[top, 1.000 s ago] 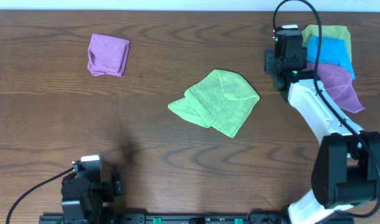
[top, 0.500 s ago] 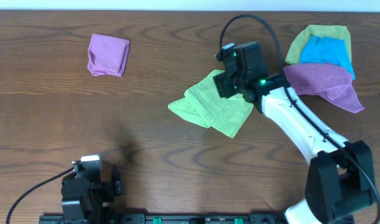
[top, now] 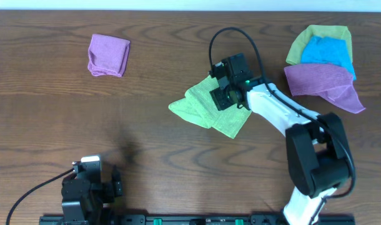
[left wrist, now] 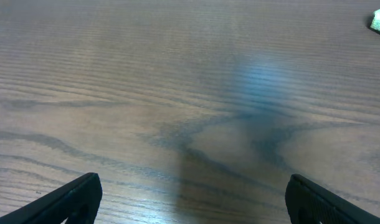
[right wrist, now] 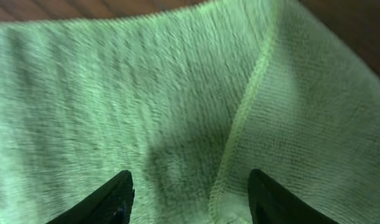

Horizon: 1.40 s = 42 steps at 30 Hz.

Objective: Fold the cloth

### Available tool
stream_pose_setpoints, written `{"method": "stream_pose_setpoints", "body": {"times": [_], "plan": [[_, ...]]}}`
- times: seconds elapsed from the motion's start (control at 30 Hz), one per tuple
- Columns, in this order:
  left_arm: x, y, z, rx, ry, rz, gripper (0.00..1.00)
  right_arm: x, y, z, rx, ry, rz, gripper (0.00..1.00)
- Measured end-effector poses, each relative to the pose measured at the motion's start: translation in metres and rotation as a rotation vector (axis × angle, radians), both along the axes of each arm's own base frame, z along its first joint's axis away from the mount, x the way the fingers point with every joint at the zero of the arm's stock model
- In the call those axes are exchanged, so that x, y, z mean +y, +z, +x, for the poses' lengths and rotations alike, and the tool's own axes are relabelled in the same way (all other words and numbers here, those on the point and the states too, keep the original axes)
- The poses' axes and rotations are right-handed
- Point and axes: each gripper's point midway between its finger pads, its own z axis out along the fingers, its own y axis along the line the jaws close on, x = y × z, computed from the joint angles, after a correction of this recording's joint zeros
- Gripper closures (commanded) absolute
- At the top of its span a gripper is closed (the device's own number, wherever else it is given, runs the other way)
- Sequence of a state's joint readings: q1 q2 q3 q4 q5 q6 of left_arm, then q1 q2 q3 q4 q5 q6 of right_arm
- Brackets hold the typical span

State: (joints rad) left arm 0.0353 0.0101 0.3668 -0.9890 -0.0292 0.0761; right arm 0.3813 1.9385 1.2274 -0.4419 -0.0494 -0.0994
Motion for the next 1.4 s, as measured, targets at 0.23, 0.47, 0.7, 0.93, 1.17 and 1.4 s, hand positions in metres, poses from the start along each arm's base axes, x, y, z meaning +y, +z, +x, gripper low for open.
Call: {"method": "stream_pose_setpoints", "body": {"times": [0.23, 0.47, 0.7, 0.93, 1.17, 1.4], "plan": [[0.000, 0.000, 0.000, 0.000, 0.000, 0.000, 0.05, -0.013, -0.004, 0.007, -0.028, -0.035, -0.073, 0.46], [0.000, 0.000, 0.000, 0.000, 0.000, 0.000, 0.05, -0.021, -0.003, 0.011, -0.051, -0.053, -0.116, 0.60], [0.000, 0.000, 0.000, 0.000, 0.000, 0.000, 0.05, -0.023, -0.004, 0.012, -0.057, -0.058, -0.131, 0.68], [0.000, 0.000, 0.000, 0.000, 0.000, 0.000, 0.05, -0.023, -0.004, 0.012, -0.057, -0.055, -0.131, 0.75], [0.000, 0.000, 0.000, 0.000, 0.000, 0.000, 0.05, -0.023, -0.004, 0.012, -0.057, -0.059, -0.128, 0.99], [0.000, 0.000, 0.000, 0.000, 0.000, 0.000, 0.05, -0.039, 0.002, 0.023, -0.116, -0.132, -0.200, 0.99]]}}
